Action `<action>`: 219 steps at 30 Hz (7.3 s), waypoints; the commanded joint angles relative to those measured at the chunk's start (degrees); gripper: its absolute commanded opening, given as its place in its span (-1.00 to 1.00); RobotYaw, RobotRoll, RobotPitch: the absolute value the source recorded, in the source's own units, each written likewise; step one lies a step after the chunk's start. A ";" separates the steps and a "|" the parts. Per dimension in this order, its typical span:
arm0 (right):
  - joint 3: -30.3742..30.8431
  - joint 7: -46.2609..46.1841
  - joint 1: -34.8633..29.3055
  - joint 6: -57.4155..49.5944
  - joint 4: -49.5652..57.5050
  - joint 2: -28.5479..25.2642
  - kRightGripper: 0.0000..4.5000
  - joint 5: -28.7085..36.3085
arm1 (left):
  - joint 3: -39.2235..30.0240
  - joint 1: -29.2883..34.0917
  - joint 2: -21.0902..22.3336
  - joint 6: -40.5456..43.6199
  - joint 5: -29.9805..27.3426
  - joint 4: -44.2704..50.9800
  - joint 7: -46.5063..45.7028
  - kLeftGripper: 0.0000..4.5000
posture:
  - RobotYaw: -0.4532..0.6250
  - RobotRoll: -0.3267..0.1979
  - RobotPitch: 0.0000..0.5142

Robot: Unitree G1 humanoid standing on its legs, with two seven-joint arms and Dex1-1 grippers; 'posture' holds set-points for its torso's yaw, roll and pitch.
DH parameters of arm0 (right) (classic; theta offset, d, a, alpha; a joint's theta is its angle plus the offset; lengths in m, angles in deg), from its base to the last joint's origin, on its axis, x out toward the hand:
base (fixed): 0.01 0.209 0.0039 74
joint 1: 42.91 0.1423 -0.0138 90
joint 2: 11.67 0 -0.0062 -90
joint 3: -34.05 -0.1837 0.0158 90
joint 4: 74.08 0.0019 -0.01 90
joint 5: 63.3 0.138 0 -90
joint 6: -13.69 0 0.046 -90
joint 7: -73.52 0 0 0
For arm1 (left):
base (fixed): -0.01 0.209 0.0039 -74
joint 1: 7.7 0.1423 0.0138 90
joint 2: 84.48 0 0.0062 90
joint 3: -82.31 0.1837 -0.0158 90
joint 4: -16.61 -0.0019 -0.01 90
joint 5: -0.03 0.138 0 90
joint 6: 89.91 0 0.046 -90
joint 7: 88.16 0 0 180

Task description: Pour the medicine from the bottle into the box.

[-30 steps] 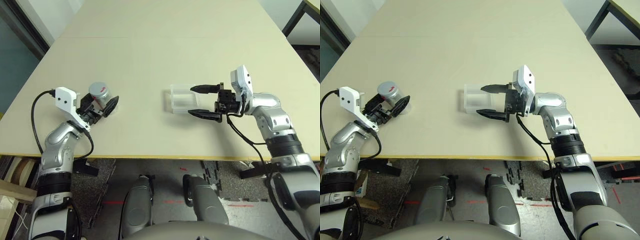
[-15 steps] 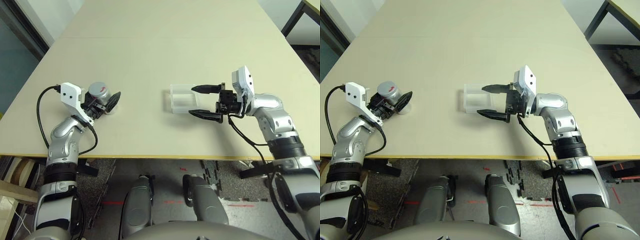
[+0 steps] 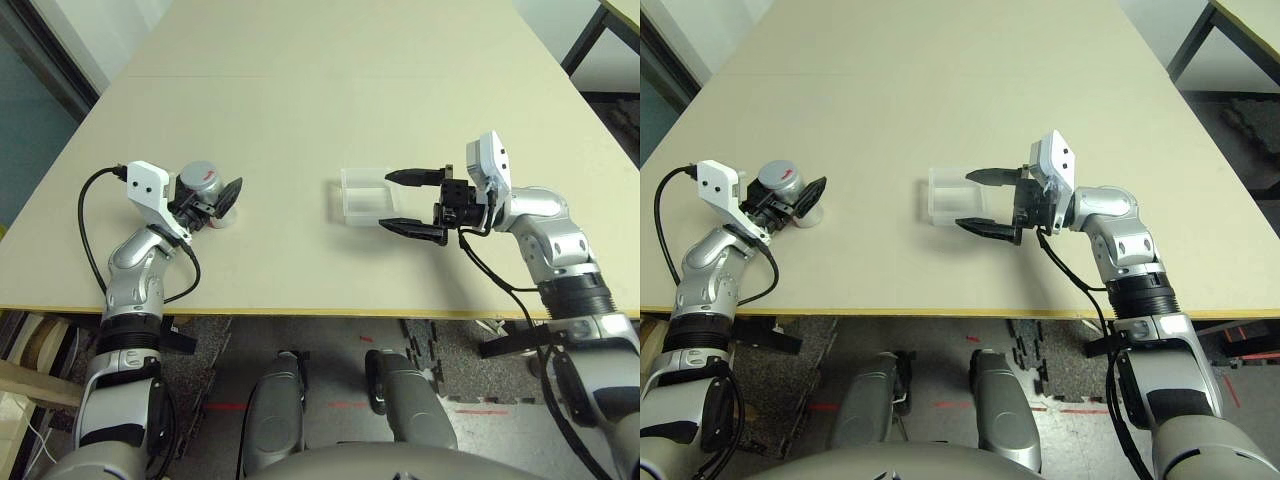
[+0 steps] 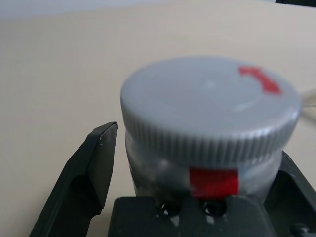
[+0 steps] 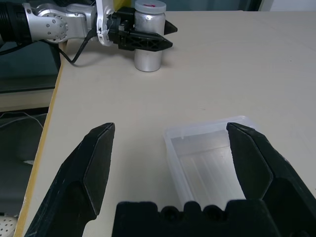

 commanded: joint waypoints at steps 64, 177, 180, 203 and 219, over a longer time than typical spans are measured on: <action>1.21 -2.85 31.13 -9.41 -26.42 15.89 1.00 -4.77 | 14.27 -19.78 -7.14 17.87 -1.08 1.67 17.16 0.18 | -0.44 0.25 -0.57; -5.93 0.97 40.88 0.59 -48.49 21.32 1.00 -10.74 | 14.20 -19.61 -7.89 14.29 -0.13 0.58 18.22 0.18 | -0.41 0.25 -0.45; -6.04 1.04 40.84 0.29 -48.88 21.06 1.00 -10.87 | 14.23 -19.46 -7.85 14.09 -0.04 0.24 18.38 0.18 | -0.41 0.25 -0.45; -7.55 -2.53 40.80 1.14 -52.85 14.11 1.00 -12.14 | 14.48 -19.66 -7.77 14.45 -0.27 -0.21 18.57 0.18 | -0.46 0.25 -0.41; -7.46 -0.16 40.25 1.57 -52.64 11.76 1.00 -12.42 | 13.71 -19.08 -7.30 14.43 -0.01 -0.55 18.53 0.18 | -0.43 0.25 -0.38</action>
